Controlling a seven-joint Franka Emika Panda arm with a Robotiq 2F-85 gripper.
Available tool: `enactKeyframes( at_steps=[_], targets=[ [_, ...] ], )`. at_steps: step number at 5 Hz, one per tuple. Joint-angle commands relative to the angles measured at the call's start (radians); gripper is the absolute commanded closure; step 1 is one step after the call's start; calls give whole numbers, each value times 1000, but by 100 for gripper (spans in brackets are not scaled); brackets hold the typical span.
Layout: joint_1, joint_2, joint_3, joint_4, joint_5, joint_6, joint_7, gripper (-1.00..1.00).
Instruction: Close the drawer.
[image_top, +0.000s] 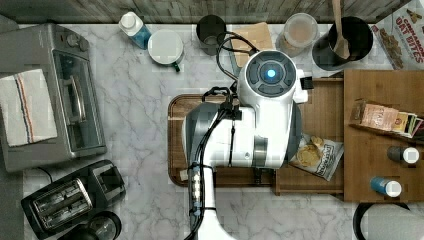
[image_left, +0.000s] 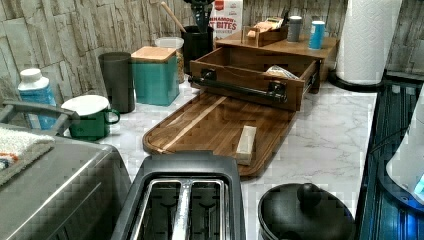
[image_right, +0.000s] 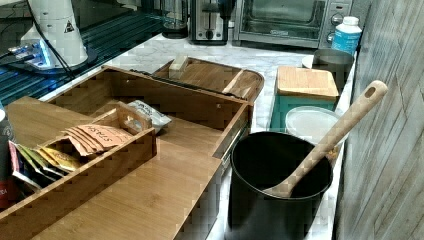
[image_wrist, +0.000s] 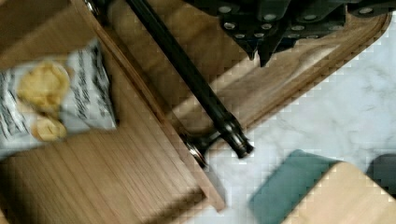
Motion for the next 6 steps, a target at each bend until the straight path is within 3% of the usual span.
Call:
enactKeyframes(
  at_steps=[1,2,4,6],
  targets=[
    [57,21,66,-160,-63,120,-264,100],
    [80,37,63,-203,-145,168,-284,100],
    [74,70,44,-292,-171,307,-387,100],
    [77,160,29,-284,-208,326,-300,100]
  ],
)
